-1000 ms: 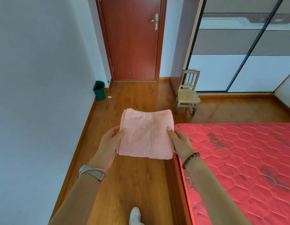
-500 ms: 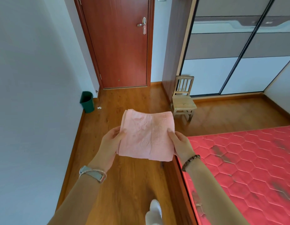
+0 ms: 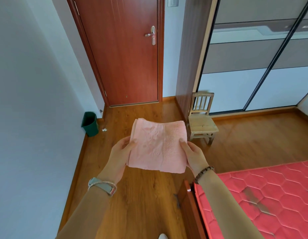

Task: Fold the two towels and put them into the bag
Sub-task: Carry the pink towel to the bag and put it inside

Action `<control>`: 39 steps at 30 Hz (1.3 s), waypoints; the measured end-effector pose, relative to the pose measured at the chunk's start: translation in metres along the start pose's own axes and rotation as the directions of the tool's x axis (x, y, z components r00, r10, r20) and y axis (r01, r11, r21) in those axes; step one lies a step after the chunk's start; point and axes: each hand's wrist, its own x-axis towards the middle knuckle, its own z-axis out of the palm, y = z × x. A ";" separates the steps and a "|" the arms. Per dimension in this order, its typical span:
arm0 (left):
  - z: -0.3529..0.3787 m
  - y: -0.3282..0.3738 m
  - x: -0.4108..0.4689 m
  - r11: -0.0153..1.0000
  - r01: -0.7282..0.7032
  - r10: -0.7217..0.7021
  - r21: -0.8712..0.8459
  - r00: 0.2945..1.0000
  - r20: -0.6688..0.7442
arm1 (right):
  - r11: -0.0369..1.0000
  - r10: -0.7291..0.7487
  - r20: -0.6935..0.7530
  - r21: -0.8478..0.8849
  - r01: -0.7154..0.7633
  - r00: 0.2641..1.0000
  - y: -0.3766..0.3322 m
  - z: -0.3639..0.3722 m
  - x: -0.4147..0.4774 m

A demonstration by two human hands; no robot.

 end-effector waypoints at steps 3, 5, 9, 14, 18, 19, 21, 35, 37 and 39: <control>0.009 0.015 0.037 1.000 -0.010 0.010 0.005 1.000 0.001 | 1.000 -0.006 0.009 -0.002 0.006 1.000 -0.018 0.001 0.038; 0.016 0.023 0.061 1.000 -0.013 0.013 0.015 1.000 0.012 | 1.000 -0.012 -0.001 0.006 0.012 1.000 -0.029 0.000 0.059; 0.031 0.037 0.103 0.999 -0.024 0.024 0.028 1.000 0.016 | 1.000 -0.010 -0.017 0.011 0.010 1.000 -0.045 -0.003 0.093; 0.050 0.047 0.154 1.000 -0.020 0.018 0.021 0.997 0.073 | 1.000 0.013 -0.071 0.022 -0.012 0.997 -0.057 -0.006 0.135; 0.066 0.055 0.199 1.000 0.010 -0.012 0.016 0.988 0.152 | 0.998 0.049 -0.141 0.034 -0.044 0.989 -0.062 -0.007 0.173; 0.070 0.058 0.213 1.000 0.009 -0.013 0.024 0.986 0.169 | 0.997 0.061 -0.162 0.051 -0.054 0.985 -0.063 -0.006 0.185; 0.079 0.065 0.244 1.000 0.005 -0.010 0.028 0.981 0.193 | 0.993 0.092 -0.206 0.086 -0.076 0.974 -0.068 -0.004 0.208; 0.113 0.121 0.431 0.995 -0.016 -0.026 0.099 0.912 0.408 | 0.980 0.168 -0.397 0.167 -0.109 0.903 -0.116 0.025 0.340; 0.127 0.123 0.443 0.994 -0.010 -0.042 0.110 0.887 0.460 | 0.975 0.195 -0.442 0.187 -0.123 0.875 -0.113 0.020 0.346; 0.146 0.125 0.451 0.994 0.014 -0.067 0.106 0.851 0.521 | 0.968 0.222 -0.483 0.216 -0.131 0.847 -0.109 0.011 0.349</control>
